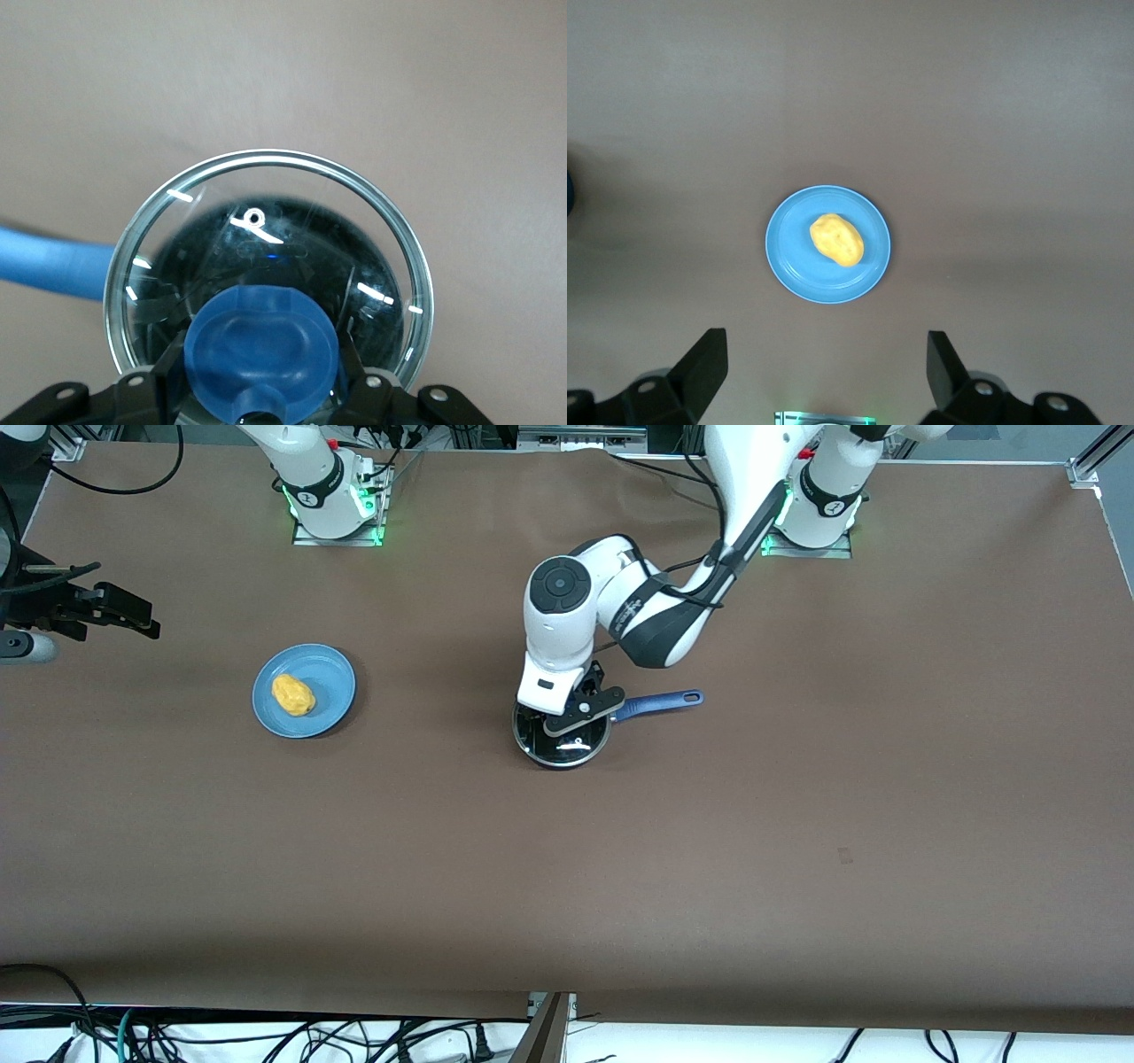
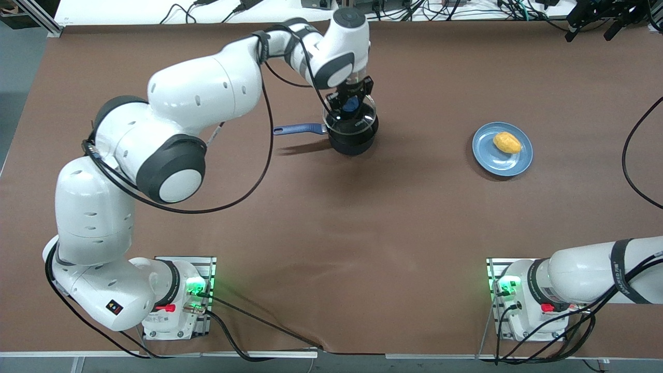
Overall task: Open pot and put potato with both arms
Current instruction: 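Lift the glass lid with the left gripper while the right gripper reaches the potato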
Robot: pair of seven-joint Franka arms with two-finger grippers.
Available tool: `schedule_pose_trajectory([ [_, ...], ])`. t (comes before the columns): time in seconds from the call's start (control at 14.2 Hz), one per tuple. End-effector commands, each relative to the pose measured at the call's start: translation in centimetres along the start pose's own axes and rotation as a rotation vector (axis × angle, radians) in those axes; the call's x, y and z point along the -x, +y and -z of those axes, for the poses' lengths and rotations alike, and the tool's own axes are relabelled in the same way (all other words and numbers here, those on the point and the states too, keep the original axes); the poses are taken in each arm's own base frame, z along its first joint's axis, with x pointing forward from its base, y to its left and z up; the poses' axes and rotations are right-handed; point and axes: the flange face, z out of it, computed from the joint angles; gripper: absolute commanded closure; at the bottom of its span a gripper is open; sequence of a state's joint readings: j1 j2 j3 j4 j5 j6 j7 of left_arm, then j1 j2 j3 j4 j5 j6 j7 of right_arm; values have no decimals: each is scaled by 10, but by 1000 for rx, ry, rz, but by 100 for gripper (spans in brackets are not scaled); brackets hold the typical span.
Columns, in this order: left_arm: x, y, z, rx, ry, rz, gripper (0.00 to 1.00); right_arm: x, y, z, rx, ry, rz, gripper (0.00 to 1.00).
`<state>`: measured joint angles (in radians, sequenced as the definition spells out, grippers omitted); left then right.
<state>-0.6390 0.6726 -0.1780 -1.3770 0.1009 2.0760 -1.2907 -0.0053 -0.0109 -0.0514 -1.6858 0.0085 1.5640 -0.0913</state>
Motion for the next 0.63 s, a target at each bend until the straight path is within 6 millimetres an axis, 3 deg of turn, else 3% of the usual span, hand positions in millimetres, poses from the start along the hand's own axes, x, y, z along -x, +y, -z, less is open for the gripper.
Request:
schedule_pose_trajectory([
  [0.0,-53,-34,47,-5,28,-81,44,3,1,3,-18,-5,9,0],
  [0.21,-121,-85,72,-37,25,-171,43,4,0,-2,-13,-20,36,0],
  [0.35,-163,-130,77,-64,14,-246,43,-1,-2,-14,-4,-50,42,0],
  [0.56,-232,-210,70,-95,-21,-370,44,-12,-5,-64,-11,-151,115,0],
])
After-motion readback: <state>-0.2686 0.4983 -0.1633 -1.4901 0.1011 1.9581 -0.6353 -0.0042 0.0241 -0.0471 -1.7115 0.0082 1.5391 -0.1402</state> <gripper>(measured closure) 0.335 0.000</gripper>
